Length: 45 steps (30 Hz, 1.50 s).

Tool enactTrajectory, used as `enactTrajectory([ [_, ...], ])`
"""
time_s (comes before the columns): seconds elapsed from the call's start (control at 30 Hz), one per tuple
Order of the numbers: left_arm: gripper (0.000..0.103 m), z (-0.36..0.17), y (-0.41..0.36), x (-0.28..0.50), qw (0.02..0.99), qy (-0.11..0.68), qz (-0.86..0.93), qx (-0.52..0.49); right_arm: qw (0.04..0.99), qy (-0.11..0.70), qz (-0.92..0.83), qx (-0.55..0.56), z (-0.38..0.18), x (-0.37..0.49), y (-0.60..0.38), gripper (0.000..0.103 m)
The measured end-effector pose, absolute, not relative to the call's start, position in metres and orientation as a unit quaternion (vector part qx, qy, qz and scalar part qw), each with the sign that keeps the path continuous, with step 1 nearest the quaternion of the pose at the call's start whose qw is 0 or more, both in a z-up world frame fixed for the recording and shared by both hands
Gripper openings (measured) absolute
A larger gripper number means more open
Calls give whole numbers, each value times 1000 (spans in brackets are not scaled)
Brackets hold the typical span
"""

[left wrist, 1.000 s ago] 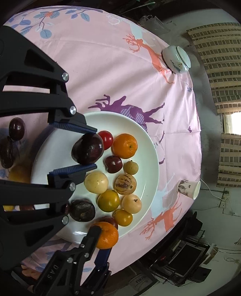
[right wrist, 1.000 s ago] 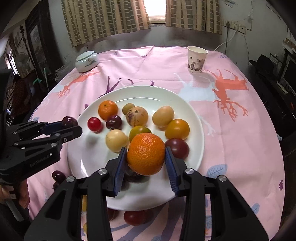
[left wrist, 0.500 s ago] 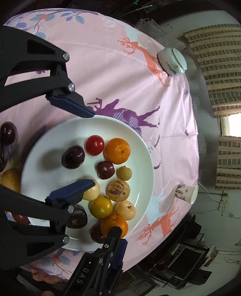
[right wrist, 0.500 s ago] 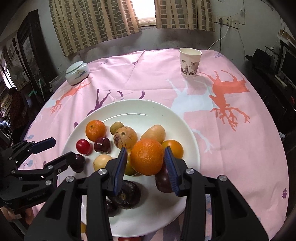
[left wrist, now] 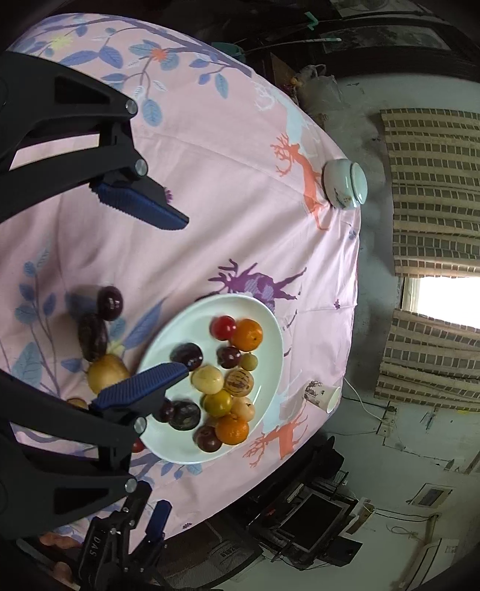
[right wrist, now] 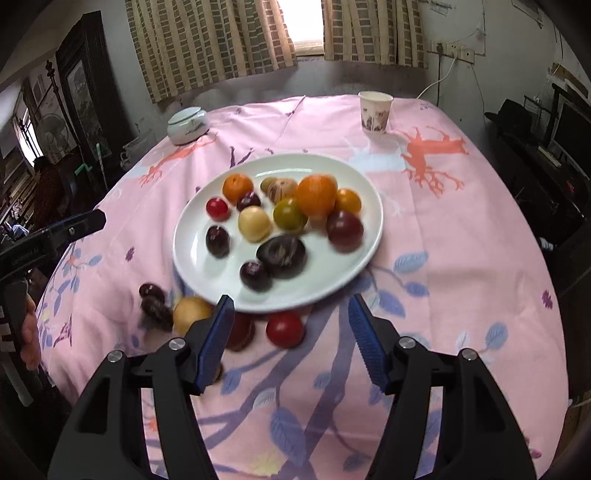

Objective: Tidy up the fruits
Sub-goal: 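Move both open tools back over the fruit pile, then grasp the red tomato with the right tool while the left grasps dark brown fruits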

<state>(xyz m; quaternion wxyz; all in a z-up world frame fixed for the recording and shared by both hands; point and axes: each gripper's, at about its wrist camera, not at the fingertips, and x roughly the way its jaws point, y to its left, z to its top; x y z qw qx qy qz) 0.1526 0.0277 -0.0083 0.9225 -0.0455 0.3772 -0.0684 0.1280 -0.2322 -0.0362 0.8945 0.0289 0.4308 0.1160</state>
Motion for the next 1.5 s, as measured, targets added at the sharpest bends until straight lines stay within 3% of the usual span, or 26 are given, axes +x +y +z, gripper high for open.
enactTrajectory([
  [0.33,76,-46,36,108,906,413,-74,-51,888,447,101,24,-68,85,-221,65],
  [0.6,76,-64,35,91,897,432,-83,-49,890,446,96,-14,-90,126,-213,63],
  [0.73,77,-71,30,85,893,439,-88,-35,877,471,96,-14,-104,148,-211,47],
  [0.8,77,-73,27,87,891,444,-91,-34,876,472,97,-21,-108,156,-208,45],
  [0.83,77,-75,26,89,890,445,-91,-34,876,471,97,-26,-109,159,-206,32],
  [1.1,77,-90,5,112,890,450,-77,-6,879,460,129,12,-85,130,-210,32],
  [1.5,63,-113,-24,147,880,469,-80,15,881,452,121,75,-74,92,-252,33],
])
